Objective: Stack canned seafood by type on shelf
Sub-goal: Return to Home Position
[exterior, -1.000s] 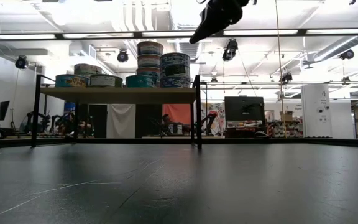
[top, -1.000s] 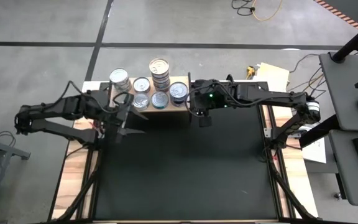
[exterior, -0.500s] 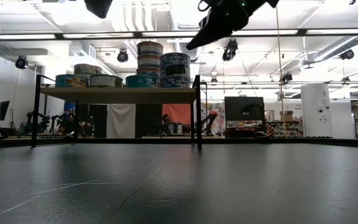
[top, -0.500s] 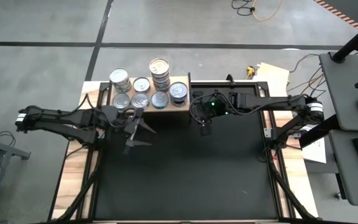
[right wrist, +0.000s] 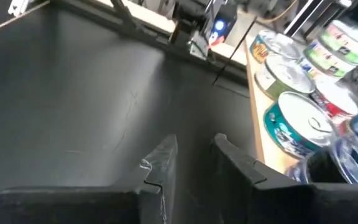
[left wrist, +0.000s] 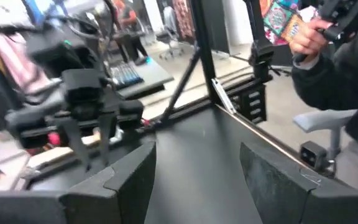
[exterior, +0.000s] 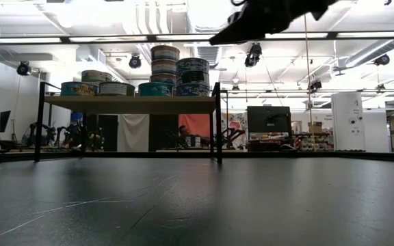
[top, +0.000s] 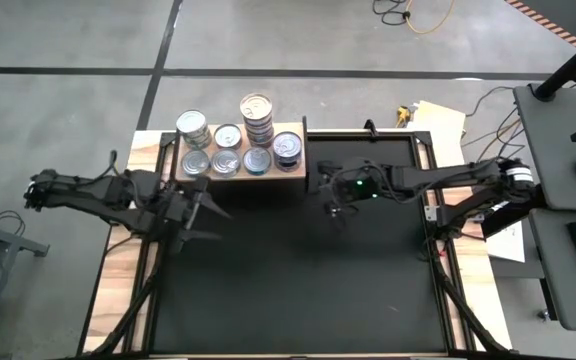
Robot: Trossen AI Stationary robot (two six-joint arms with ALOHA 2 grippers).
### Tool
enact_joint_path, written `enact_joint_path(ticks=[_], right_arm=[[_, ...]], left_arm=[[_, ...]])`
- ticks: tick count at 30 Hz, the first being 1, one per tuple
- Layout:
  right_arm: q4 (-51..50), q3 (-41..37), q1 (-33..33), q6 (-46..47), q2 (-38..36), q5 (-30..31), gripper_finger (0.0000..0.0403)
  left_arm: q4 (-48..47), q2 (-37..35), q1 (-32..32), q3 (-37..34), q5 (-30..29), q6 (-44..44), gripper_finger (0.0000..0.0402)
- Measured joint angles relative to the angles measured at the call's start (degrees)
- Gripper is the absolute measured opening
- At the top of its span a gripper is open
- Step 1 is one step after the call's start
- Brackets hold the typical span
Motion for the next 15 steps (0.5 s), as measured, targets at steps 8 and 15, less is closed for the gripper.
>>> enact_joint_path(ticks=[8,15], right_arm=[[9.3,-10.6,-0.1,1.0,-9.8,0.0,0.0088],[11.6,-16.6,-0.1,2.8,-17.1,0.0,0.0081]], left_arm=[[6.2,-9.5,1.0,-10.5,-5.8,0.6,0.0217],[9.0,-18.9,2.4,-19.0,-10.2,-0.5,0.0217]])
